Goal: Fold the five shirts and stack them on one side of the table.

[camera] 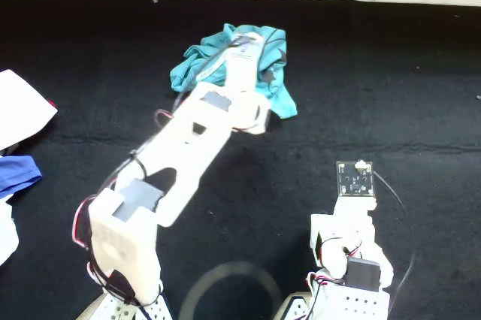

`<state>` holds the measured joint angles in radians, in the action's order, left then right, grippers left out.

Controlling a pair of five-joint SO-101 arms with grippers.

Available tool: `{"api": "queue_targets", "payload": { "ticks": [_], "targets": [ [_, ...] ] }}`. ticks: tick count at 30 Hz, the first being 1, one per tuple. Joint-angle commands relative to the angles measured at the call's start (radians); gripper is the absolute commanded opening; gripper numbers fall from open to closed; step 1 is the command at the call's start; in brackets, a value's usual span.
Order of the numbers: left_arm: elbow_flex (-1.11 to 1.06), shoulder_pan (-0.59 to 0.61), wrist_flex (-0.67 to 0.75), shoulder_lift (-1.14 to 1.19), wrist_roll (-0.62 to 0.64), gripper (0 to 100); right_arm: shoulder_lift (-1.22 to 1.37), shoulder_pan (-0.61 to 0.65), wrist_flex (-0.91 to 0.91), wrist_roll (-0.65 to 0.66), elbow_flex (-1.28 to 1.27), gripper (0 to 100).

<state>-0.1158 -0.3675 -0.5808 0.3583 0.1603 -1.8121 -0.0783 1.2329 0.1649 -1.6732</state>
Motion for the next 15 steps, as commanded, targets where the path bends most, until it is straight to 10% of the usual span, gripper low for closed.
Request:
{"api": "queue_targets", "payload": {
  "ticks": [1, 15],
  "targets": [
    [0.005, -0.044, 0.089, -0.004, 0.003, 30, -0.010, -0.007, 0.005, -0.003, -0.124, 0.6],
    [0.320, -0.030, 0.149, 0.334, -0.094, 30, -0.010, -0.007, 0.005, -0.005, -0.124, 0.6]
  ]
}}
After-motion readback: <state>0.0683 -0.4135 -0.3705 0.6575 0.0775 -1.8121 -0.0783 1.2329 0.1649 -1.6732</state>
